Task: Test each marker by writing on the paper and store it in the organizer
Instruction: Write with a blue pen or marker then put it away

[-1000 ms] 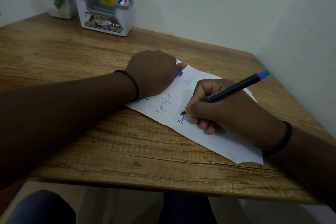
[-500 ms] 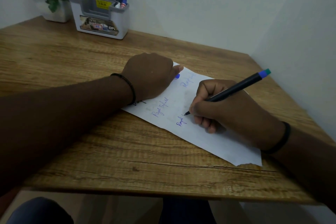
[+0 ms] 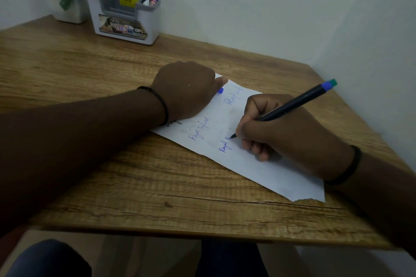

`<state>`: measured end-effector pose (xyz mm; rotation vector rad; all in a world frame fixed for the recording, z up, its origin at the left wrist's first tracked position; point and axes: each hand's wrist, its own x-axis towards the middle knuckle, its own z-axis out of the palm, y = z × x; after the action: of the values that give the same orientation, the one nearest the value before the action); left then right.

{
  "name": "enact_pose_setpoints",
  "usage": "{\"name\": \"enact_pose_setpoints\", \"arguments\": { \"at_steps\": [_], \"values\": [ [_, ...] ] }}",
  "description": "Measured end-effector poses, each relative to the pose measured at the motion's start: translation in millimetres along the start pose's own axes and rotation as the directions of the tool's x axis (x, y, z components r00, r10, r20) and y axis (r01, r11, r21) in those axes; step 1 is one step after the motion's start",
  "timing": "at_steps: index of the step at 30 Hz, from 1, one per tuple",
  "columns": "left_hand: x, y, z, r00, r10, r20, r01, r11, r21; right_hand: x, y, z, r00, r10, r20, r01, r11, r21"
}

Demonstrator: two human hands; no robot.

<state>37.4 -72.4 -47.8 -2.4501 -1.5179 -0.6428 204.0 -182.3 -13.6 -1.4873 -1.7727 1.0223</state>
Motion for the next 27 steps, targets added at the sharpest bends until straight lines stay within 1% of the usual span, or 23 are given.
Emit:
{"name": "enact_pose_setpoints", "arguments": {
  "at_steps": [5,8,10,13,15,19,23,27],
  "values": [
    [0.2,-0.5,-0.3,1.000,0.001,0.008,-0.001,1.000,0.003,-0.4,1.0,1.2,0.999,0.012,-0.040,-0.010,0.999,0.037],
    [0.5,0.5,0.6,1.000,0.012,0.010,-0.012,1.000,0.008,-0.7,-1.9,2.7,0.999,0.023,-0.030,-0.022,0.998,0.057],
    [0.2,-0.8,-0.1,1.000,0.006,0.012,-0.006,1.000,0.011,-0.6,-3.3,3.3,1.000,0.020,-0.014,-0.020,0.999,0.044],
    [-0.2,-0.8,-0.2,1.000,0.004,0.014,-0.004,1.000,0.018,-0.8,-1.5,1.3,0.999,0.027,-0.038,-0.027,1.000,0.005],
    [-0.8,-0.1,0.3,1.000,0.009,0.005,-0.009,1.000,0.019,-1.4,-1.5,0.7,0.998,0.035,-0.055,-0.034,0.999,0.011],
    [0.1,-0.8,-1.3,1.000,0.000,0.019,0.000,1.000,0.018,-0.8,-1.8,2.6,0.999,0.023,-0.042,-0.022,0.999,0.023],
    [0.2,0.1,0.0,1.000,0.003,0.023,-0.003,1.000,0.014,-0.2,0.6,2.2,0.997,0.025,-0.074,-0.025,1.000,0.007],
    [0.3,-1.3,1.0,1.000,0.008,0.010,-0.008,1.000,0.008,-0.6,-1.1,2.6,0.997,0.036,-0.064,-0.034,0.999,0.029]
  ]
}}
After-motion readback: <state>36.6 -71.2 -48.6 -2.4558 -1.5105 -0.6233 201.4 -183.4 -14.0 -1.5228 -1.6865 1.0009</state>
